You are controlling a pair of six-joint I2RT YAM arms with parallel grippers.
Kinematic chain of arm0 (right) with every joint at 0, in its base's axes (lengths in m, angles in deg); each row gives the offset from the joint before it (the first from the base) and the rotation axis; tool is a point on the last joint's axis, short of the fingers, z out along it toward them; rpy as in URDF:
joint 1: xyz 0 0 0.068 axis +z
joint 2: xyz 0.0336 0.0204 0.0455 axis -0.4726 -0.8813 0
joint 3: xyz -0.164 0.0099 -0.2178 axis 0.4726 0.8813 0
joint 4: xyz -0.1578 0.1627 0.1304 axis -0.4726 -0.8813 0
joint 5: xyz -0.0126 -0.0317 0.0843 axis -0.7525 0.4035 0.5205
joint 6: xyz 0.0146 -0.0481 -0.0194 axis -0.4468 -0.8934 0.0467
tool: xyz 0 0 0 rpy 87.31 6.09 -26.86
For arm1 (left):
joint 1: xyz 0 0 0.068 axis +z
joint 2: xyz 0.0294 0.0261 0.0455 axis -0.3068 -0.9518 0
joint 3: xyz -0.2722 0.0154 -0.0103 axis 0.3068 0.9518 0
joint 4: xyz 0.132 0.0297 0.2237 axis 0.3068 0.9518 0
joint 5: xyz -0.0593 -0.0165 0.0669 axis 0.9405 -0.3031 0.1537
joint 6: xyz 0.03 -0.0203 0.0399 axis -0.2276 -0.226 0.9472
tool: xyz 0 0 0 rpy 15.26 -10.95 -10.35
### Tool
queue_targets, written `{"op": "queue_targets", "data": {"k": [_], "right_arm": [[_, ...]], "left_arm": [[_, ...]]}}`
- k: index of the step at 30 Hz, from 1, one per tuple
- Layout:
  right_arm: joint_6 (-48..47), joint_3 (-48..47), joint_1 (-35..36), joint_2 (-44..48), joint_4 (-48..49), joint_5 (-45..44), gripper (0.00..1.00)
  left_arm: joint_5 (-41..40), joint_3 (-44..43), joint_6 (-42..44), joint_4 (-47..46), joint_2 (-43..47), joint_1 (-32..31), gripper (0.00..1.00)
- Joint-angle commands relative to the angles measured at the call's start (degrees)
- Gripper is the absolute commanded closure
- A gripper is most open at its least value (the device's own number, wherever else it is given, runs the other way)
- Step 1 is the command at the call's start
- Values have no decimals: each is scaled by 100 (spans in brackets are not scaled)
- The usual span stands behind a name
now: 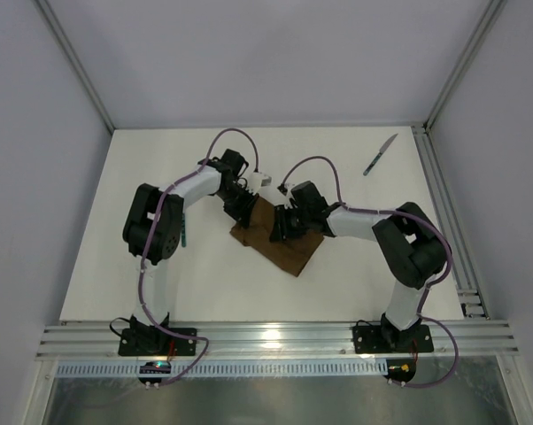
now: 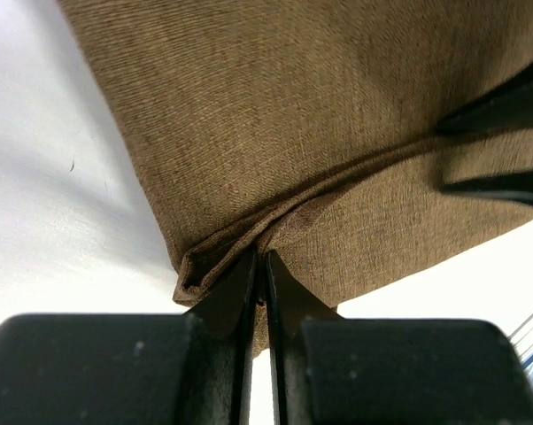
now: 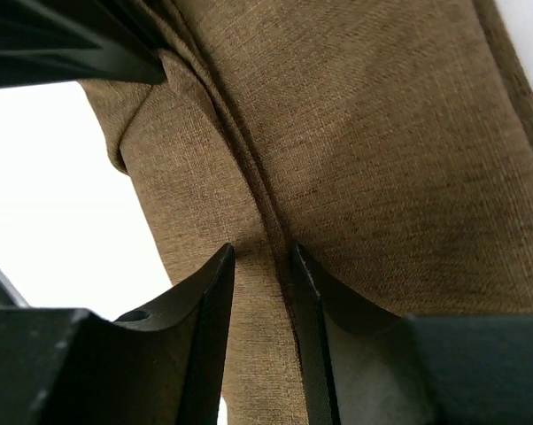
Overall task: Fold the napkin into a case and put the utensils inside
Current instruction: Smooth out the 2/3-rectangle-folded napkin at the center of the board.
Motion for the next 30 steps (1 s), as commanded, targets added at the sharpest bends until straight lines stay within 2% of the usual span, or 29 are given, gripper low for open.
{"op": "queue_targets", "data": {"k": [1,3,6,7,8,10,13,15,17,21,26,30], "right_arm": [[-219,143,308,431,330,-791,63],[-316,125,405,406,120,-1091,63],[-378,81,476,309,-241,-1470,71],[-396,90,476,283,-293,-1662,77],[-422,107,476,274,-346,-1733,80],[-492,125,476,265,-364,-1813,90],[-571,90,467,195,-338,-1734,96],[-606,64,467,159,-294,-1629,96],[-685,20,467,116,-241,-1506,96],[-835,-51,459,45,-250,-1374,96],[-958,-147,388,-60,-144,-1040,96],[-1090,-244,379,-122,-197,-952,96]], "left_arm": [[15,60,-173,-302,285,41,92],[59,78,-225,-346,285,49,92],[260,139,-392,-478,355,111,85],[287,157,-445,-583,416,155,84],[296,166,-524,-636,460,164,77],[392,166,-516,-715,609,208,74],[743,8,-454,-532,724,304,63],[849,-98,-375,-339,856,409,58],[894,-98,-305,-188,1040,506,57],[736,218,19,-144,1225,691,56],[999,473,626,-13,1103,691,53],[1087,482,952,-82,980,682,55]]}}
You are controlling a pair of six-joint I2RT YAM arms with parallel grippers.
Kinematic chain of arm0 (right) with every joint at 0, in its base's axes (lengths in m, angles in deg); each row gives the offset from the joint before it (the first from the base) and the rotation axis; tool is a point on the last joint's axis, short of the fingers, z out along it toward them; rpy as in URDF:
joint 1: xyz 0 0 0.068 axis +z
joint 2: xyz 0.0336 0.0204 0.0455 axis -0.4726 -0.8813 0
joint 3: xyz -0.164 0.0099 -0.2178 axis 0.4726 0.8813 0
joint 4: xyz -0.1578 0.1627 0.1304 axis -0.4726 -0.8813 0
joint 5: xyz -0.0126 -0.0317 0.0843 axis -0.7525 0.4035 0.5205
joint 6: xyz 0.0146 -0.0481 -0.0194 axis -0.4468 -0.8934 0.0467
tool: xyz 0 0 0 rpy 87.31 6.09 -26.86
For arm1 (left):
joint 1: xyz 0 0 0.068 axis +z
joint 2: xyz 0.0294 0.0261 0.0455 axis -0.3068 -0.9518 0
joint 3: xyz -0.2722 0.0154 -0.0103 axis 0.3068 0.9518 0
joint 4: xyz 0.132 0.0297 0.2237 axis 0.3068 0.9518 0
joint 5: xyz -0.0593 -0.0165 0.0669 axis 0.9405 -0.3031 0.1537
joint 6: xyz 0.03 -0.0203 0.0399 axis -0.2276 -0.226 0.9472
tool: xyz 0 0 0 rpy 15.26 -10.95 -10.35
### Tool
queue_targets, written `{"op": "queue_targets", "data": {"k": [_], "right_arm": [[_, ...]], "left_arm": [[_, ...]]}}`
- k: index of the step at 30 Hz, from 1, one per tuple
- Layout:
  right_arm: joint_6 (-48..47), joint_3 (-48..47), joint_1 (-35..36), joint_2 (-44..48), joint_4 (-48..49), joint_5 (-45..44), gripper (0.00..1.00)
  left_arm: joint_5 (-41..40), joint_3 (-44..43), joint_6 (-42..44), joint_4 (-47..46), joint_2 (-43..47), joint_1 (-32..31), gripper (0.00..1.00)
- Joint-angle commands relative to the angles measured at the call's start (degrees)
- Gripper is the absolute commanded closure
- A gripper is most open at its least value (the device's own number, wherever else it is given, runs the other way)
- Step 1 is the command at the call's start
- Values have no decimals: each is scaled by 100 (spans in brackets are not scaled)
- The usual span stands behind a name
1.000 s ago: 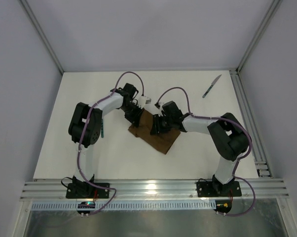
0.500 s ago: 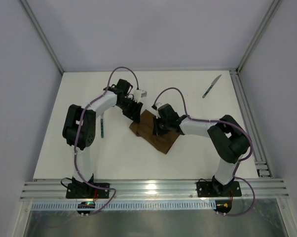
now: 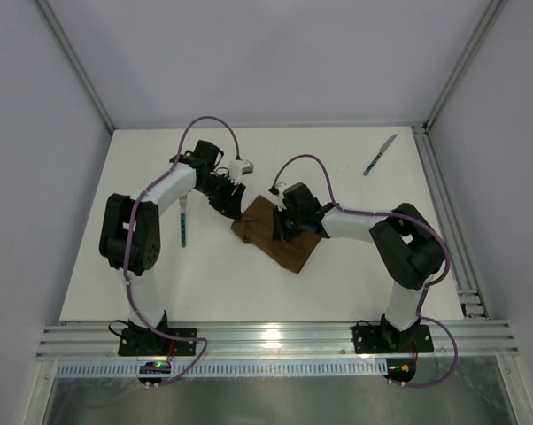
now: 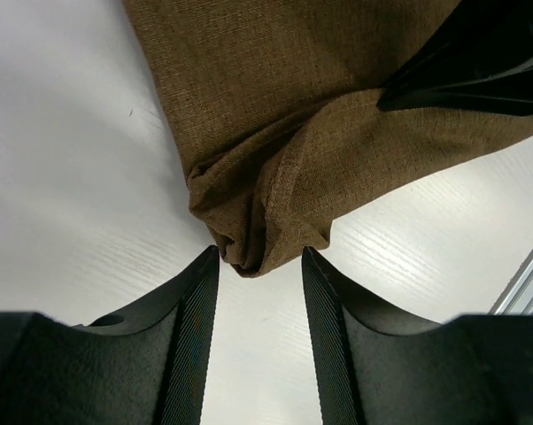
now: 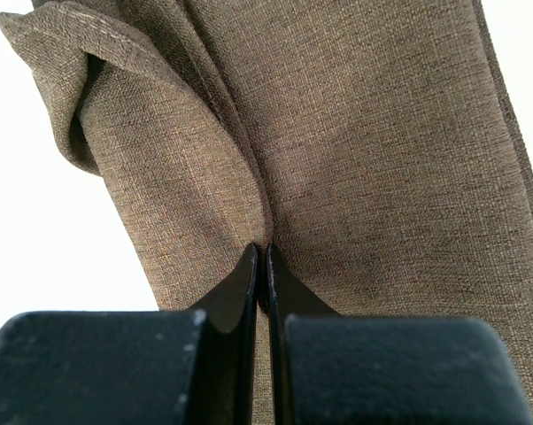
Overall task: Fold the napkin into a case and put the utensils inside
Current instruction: Smooth out the 2/3-rectangle-folded napkin at the center of the board.
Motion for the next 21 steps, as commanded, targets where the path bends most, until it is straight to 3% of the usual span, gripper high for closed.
{"op": "queue_targets", "data": {"k": [1,10,17,21], "right_arm": [[-268,-191,-29,-161,-75,112,96],[-391,-341,-38,-188,-110,236,96],[-663,-604,-91,-416,-312,420,96],[-743,-605,-108,-399,-286,517,96]], "left_arm": [[333,-3,541,9,-39,-24,56],[281,-144,568,133,-540,-112,65],[140,-65,-55,-596,-567,-112,93],[289,14,-275,-685,-435,-112,99]]}}
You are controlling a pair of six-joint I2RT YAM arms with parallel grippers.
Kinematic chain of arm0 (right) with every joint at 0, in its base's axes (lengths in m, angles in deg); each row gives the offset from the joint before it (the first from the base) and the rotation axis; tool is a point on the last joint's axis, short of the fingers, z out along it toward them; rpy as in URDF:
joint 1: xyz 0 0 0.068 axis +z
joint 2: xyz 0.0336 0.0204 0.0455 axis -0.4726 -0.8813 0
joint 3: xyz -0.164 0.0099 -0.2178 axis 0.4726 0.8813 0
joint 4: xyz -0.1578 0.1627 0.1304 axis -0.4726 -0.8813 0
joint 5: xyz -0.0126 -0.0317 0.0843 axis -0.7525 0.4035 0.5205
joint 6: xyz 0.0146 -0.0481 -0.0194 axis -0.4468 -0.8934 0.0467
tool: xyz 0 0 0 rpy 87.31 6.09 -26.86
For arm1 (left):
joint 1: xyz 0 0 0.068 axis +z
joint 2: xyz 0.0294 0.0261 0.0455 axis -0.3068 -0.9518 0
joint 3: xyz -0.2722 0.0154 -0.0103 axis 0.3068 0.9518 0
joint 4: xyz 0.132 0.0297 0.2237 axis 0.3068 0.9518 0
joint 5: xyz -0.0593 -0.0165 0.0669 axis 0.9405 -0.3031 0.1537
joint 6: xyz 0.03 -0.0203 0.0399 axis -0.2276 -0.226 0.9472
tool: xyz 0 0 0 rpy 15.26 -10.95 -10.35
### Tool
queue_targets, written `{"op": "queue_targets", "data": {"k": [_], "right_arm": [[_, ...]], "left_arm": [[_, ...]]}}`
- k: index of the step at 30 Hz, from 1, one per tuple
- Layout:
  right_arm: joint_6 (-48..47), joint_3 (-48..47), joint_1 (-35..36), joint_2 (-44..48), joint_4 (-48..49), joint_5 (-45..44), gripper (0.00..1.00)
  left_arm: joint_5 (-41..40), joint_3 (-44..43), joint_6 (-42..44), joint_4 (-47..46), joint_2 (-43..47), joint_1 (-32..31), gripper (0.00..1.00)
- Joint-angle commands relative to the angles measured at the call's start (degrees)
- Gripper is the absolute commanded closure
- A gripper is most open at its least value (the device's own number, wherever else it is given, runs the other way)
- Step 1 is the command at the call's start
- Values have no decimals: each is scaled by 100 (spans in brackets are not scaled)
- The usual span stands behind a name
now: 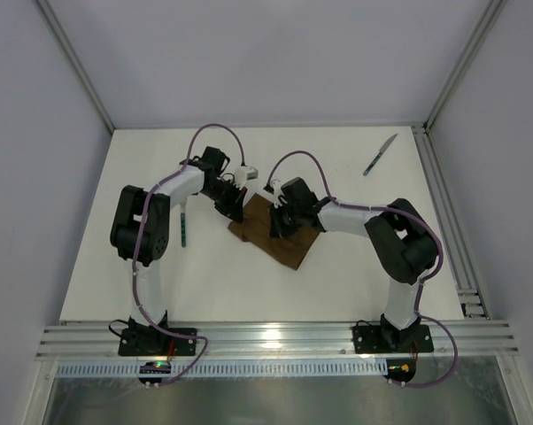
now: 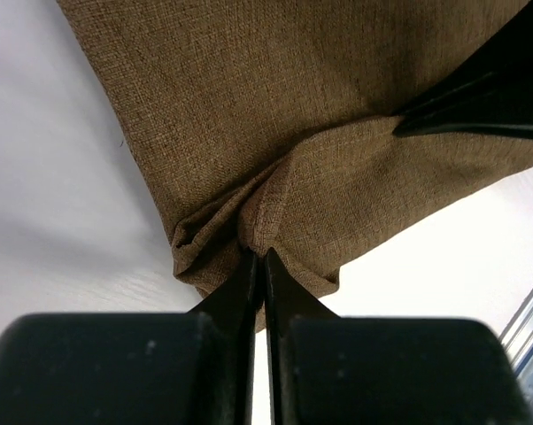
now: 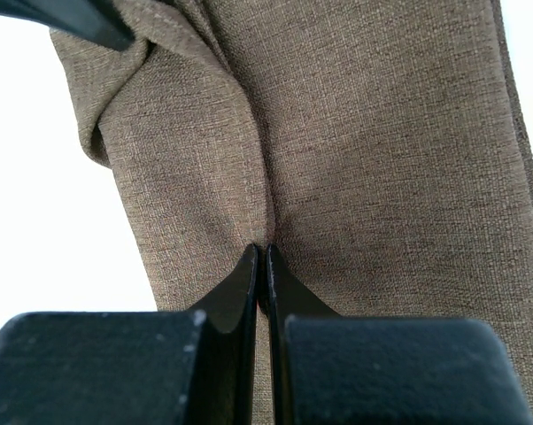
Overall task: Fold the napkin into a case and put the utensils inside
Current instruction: Smooth out the 2/3-rectangle-folded napkin at the center of the board.
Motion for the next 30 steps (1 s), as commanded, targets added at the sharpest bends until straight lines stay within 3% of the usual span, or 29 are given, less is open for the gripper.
{"op": "queue_targets", "data": {"k": [1,7,13,16,21,24,30], "right_arm": [[-214,-150,-41,-58,-52,104,94],[-179,-247,-67,276,-131,-141,66],[470,-116,-50,1030,228,-809,57],[875,122,38,1216,745,-951,59],[1402,105,240,734,1318,-232,90],[1902,175,258,330,1931,68,96],[2378,166,232,-346,2216,253,96]], "left_arm": [[171,17,-391,-349,230,-7,100],[119,-36,-805,-384,90,2,100],[31,-80,-1051,-393,-16,11,100],[31,-71,-1130,-419,-43,11,100],[4,-80,-1192,-480,-69,11,100],[-4,-54,-1227,-507,-69,11,99],[-57,-27,-1227,-568,-25,2,88]]}}
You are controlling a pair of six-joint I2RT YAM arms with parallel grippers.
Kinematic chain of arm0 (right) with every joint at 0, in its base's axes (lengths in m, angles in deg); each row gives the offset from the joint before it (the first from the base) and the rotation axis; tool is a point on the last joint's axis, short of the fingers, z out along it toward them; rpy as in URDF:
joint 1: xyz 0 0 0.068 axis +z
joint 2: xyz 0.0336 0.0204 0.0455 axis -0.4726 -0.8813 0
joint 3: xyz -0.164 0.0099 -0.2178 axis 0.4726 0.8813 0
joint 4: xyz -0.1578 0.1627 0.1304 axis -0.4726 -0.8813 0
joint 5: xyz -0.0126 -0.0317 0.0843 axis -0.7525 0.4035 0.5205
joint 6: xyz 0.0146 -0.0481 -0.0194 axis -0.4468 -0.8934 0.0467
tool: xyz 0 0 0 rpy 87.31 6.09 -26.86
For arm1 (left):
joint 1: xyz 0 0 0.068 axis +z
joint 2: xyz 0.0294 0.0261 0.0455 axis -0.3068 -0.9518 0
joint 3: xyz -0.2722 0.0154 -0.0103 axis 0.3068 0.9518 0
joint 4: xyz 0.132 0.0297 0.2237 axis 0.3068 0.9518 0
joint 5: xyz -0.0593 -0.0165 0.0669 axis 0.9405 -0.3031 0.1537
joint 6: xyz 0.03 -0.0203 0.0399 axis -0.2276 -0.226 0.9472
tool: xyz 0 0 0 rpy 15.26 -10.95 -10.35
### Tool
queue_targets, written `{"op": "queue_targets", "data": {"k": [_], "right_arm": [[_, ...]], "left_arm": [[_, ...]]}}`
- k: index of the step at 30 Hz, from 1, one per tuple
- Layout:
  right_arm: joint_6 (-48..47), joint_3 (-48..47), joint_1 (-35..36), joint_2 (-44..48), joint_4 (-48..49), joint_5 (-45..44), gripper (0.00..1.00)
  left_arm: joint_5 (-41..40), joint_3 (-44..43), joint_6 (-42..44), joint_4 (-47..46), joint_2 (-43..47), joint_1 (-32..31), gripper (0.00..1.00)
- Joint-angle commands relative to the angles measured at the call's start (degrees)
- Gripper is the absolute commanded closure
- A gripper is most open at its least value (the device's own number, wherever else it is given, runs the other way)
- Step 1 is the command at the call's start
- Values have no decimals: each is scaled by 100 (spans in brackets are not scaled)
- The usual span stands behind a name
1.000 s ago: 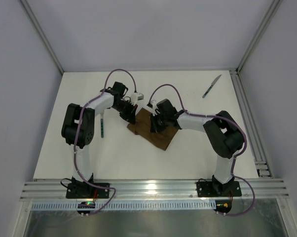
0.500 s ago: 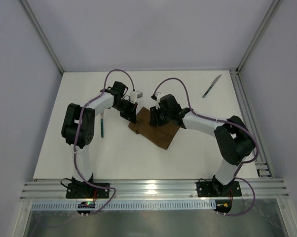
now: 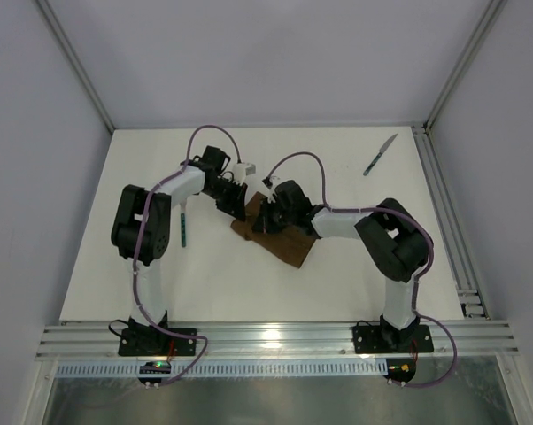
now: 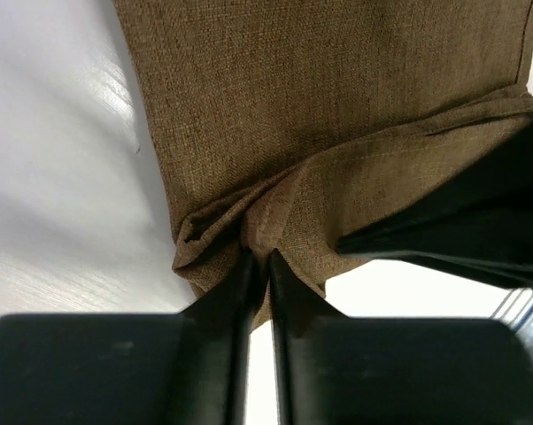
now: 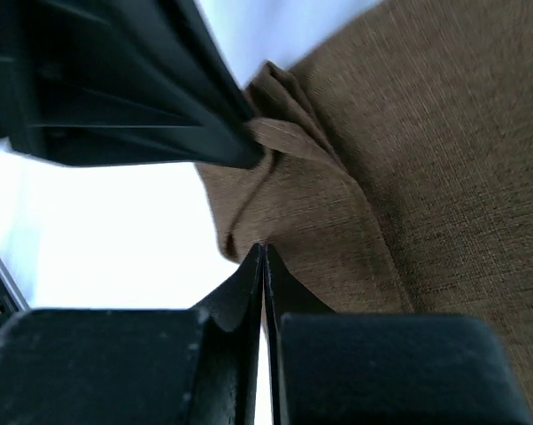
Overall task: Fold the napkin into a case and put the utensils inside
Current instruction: Smooth out the 2/3-rectangle-folded napkin at the center of the board.
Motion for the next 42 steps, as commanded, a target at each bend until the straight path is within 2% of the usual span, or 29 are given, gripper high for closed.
{"op": "queue_targets", "data": {"k": [1,8,13,20,21,22,27,28,29,32,37,42], "right_arm": [[484,-46,-39,-271,463,201,96],[581,77,-145,-456,225,315,96],[484,-10,-154,-482,199,465,96],[458,-81,-171,-570,137,553,96],[449,-81,-171,-570,137,553,96],[449,-64,-180,-570,146,561,96],[440,-55,-206,-579,146,649,96],[423,-55,-224,-579,146,667,96],[414,-55,-233,-588,146,702,96],[326,-55,-250,-614,120,807,96],[282,42,-259,-623,242,930,96],[159,42,-259,-571,304,1019,96]], "left_arm": [[-55,-45,-53,-236,80,11,79],[-459,-54,201,-324,413,2,59],[-679,-80,412,-491,353,2,55],[-469,-71,535,-711,353,-112,53],[-451,-63,562,-702,335,-138,56],[-433,-62,605,-702,326,-165,64],[-345,-247,720,-422,98,-200,88],[-241,-343,720,-316,28,-200,98],[-135,-370,668,-298,10,-191,100],[637,-527,475,-289,-16,-86,100],[796,-800,263,-140,-253,90,100],[1053,-1363,53,343,-877,160,100]]}}
